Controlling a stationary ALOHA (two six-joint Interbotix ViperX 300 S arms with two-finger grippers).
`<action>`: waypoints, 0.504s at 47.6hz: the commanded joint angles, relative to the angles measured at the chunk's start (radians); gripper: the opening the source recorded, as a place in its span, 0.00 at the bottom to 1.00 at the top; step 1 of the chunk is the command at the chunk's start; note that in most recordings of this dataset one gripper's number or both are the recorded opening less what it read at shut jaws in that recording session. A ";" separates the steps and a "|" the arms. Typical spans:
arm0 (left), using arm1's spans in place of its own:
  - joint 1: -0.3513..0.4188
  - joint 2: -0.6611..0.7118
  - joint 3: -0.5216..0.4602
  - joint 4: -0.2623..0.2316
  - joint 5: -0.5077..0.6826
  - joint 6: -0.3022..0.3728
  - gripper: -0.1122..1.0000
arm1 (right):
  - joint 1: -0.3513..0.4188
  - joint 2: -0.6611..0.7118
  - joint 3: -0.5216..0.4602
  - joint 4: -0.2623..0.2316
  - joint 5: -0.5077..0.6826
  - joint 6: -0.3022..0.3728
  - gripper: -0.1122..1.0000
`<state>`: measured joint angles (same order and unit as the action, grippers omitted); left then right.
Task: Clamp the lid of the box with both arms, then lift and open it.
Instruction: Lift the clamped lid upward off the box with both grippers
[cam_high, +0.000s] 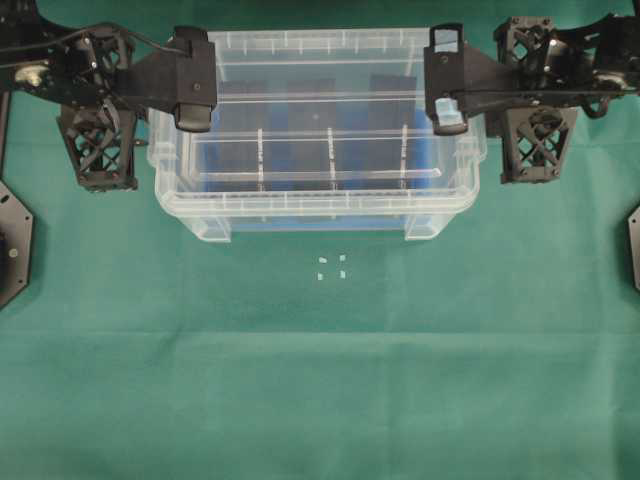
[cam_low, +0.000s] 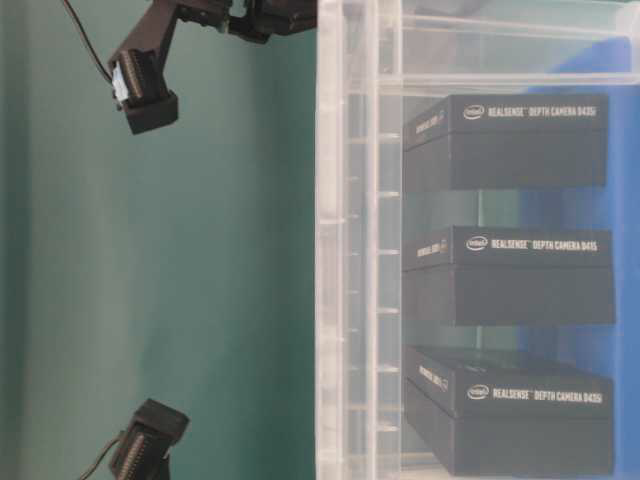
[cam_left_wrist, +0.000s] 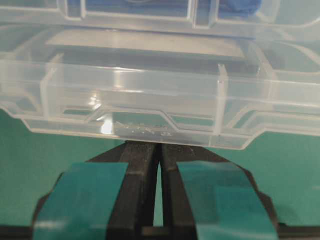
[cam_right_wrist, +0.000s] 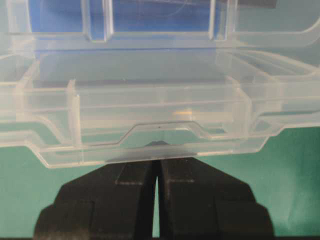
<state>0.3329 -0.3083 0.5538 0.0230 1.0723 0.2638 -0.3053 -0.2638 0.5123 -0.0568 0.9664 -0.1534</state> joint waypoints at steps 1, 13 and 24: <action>-0.032 -0.017 -0.074 -0.006 -0.018 -0.006 0.11 | 0.040 -0.029 -0.064 0.008 -0.015 0.003 0.10; -0.037 -0.020 -0.107 -0.005 0.020 -0.006 0.11 | 0.040 -0.054 -0.063 0.009 -0.005 0.003 0.10; -0.048 -0.038 -0.143 -0.005 0.051 -0.006 0.11 | 0.041 -0.058 -0.067 0.008 0.002 0.003 0.10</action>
<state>0.3114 -0.3313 0.4771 0.0230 1.1397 0.2638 -0.3053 -0.3083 0.5108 -0.0552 0.9848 -0.1534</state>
